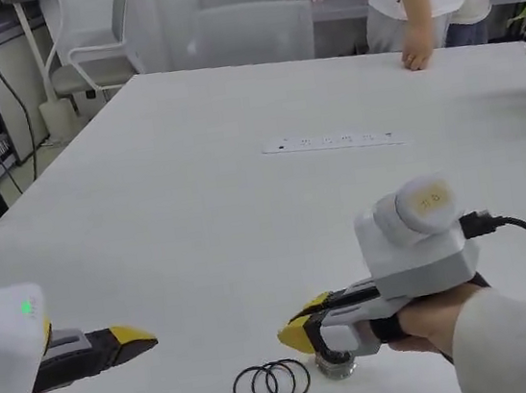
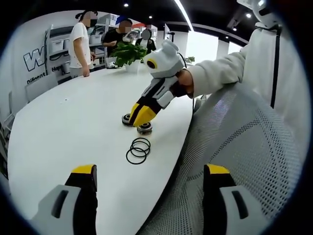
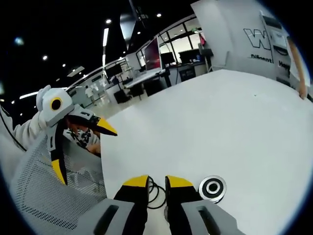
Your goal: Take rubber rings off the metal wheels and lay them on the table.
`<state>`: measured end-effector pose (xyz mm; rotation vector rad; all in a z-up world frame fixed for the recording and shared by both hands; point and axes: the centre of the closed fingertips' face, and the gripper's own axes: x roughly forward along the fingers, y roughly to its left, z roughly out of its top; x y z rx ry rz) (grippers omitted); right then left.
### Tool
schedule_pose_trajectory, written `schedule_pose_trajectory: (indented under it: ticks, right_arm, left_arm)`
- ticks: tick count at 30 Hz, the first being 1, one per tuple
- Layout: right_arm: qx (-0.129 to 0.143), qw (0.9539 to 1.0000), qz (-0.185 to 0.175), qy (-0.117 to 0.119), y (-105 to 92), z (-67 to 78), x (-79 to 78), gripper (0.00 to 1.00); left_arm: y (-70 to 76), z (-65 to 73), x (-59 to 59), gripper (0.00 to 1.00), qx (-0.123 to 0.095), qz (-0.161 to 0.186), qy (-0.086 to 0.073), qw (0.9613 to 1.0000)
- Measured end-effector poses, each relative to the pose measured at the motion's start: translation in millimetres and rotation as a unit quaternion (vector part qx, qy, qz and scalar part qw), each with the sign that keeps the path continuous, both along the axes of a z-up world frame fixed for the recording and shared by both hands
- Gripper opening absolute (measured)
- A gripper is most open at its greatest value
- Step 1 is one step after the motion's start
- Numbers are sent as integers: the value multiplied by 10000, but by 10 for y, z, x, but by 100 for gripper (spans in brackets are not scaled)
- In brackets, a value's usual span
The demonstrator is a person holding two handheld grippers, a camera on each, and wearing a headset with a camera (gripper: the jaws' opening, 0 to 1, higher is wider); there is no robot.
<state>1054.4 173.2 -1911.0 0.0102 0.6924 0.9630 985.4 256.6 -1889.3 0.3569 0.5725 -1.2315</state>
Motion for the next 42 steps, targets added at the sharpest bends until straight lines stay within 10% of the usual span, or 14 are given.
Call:
schedule_pose_trajectory:
  ticks: [15,24,42]
  right_arm:
    - [515,9954,-790,-179,-328,285,281,13]
    - [755,9887,-1223,-435,-606,451,431,16]
    - [521,9818,-1788,-383,-1023,285,512,16]
  left_arm:
    - [-41,204,84,88,-17,-147,-282,9995]
    - [-108,560,261,91,-316,-178,-602,9975]
    - [-845,1186,638,89,-698,-904,-1438,9830]
